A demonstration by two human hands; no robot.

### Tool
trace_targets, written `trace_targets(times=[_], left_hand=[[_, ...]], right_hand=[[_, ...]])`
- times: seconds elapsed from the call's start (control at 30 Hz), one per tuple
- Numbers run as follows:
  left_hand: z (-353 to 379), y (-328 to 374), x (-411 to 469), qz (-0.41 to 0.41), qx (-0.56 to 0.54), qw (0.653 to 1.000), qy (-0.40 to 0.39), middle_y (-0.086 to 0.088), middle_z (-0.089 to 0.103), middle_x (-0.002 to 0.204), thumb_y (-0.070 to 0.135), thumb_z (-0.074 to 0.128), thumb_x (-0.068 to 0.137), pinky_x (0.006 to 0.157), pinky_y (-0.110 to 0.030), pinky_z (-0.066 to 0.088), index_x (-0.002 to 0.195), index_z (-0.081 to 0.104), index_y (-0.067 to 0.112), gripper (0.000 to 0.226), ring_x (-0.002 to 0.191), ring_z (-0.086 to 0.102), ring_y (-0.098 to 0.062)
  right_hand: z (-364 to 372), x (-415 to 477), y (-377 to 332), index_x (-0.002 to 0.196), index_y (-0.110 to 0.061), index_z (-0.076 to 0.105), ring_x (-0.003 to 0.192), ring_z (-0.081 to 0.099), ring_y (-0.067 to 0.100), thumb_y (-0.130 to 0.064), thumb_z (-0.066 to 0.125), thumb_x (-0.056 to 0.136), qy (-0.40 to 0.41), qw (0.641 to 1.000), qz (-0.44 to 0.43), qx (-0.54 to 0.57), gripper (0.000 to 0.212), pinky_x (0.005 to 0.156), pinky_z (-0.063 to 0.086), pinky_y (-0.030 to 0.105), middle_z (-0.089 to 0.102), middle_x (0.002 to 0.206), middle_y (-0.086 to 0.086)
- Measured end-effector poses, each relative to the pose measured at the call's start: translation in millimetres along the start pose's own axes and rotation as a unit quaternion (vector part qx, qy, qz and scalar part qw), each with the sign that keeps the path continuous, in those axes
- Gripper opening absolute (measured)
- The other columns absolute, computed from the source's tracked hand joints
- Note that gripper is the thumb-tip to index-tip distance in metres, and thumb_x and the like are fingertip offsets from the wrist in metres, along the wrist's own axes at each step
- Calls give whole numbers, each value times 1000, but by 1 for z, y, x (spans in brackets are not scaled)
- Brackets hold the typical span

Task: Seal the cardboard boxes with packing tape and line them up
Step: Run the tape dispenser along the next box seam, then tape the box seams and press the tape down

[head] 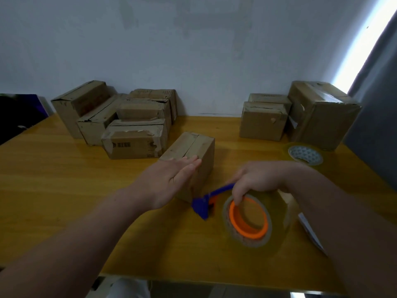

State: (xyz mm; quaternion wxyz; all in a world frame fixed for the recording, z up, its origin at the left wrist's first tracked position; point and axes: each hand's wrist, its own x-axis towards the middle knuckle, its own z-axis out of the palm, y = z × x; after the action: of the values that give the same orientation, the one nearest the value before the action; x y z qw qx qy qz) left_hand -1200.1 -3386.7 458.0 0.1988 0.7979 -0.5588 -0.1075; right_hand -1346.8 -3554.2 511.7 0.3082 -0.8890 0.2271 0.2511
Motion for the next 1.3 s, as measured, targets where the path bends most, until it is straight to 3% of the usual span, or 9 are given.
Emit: trace_targets(times=[0.23, 0.4, 0.5, 0.7, 0.83, 1.0, 1.17, 1.23, 1.3], left_hand=[[-6, 3, 0, 18, 25, 999, -12, 16, 25, 154, 47, 13, 87, 87, 8, 0, 147, 31, 34, 64, 123, 14, 16], [-10, 8, -2, 25, 89, 995, -42, 14, 14, 158, 39, 38, 85, 104, -14, 2, 151, 19, 34, 69, 140, 13, 3], [-7, 8, -1, 28, 143, 989, -34, 15, 10, 158, 20, 56, 89, 105, -16, 1, 152, 14, 33, 76, 143, 12, -1], [0, 4, 0, 23, 171, 985, 5, 20, 8, 156, 3, 51, 91, 109, -18, 3, 150, 10, 38, 80, 143, 10, 1], [3, 0, 1, 21, 165, 986, 25, 23, 12, 154, 3, 49, 93, 114, -23, 11, 148, 13, 39, 75, 143, 15, -1], [5, -10, 3, 20, 164, 986, 36, 23, 15, 155, 10, 50, 95, 116, -32, 23, 147, 13, 42, 72, 143, 20, -6], [-3, -5, -5, 48, 93, 994, 8, 15, 20, 156, 30, 44, 90, 113, -20, 4, 149, 26, 32, 62, 141, 17, 0], [-6, 4, -4, 19, 34, 999, 26, 11, 36, 151, 44, 30, 88, 113, -26, 21, 143, 42, 29, 58, 134, 34, -4], [0, 16, 5, -37, 52, 995, 81, 6, 60, 129, 54, 26, 94, 88, -30, 47, 125, 61, 28, 53, 104, 56, -10]], right_hand=[[-7, -10, 6, 140, -28, 47, 115, 42, 14, -42, 71, 78, 93, 994, 12, -48, 68, 90, 36, 27, 44, 140, -3], [-7, -13, 27, 148, -29, 30, 129, 41, 25, -66, 62, 76, 276, 957, 78, -43, 87, 94, 39, 33, 40, 147, 5], [10, 4, 37, 151, -32, 18, 125, 44, 30, -55, 50, 91, 352, 932, 79, -34, 72, 96, 41, 39, 43, 141, 13], [59, 38, 41, 150, -33, 15, 112, 49, 26, -35, 56, 93, 411, 890, 109, -166, 70, 88, 45, 37, 46, 123, 8], [77, 51, 47, 151, -31, 13, 108, 49, 22, -35, 55, 94, 420, 883, 118, -170, 70, 77, 36, 30, 43, 125, 5], [77, 50, 48, 151, -31, 14, 112, 45, 21, -36, 55, 94, 432, 883, 104, -150, 71, 89, 43, 33, 42, 126, 3], [79, 47, 38, 146, -29, 32, 115, 38, 20, -33, 61, 90, 481, 862, 78, -141, 63, 91, 39, 31, 39, 128, 2], [76, 47, 32, 144, -26, 40, 117, 40, 22, -28, 62, 89, 506, 852, 35, -128, 59, 91, 39, 32, 42, 131, 4], [71, 49, 26, 142, -22, 44, 116, 42, 24, -24, 64, 88, 515, 849, -4, -118, 57, 90, 41, 34, 45, 129, 6]])
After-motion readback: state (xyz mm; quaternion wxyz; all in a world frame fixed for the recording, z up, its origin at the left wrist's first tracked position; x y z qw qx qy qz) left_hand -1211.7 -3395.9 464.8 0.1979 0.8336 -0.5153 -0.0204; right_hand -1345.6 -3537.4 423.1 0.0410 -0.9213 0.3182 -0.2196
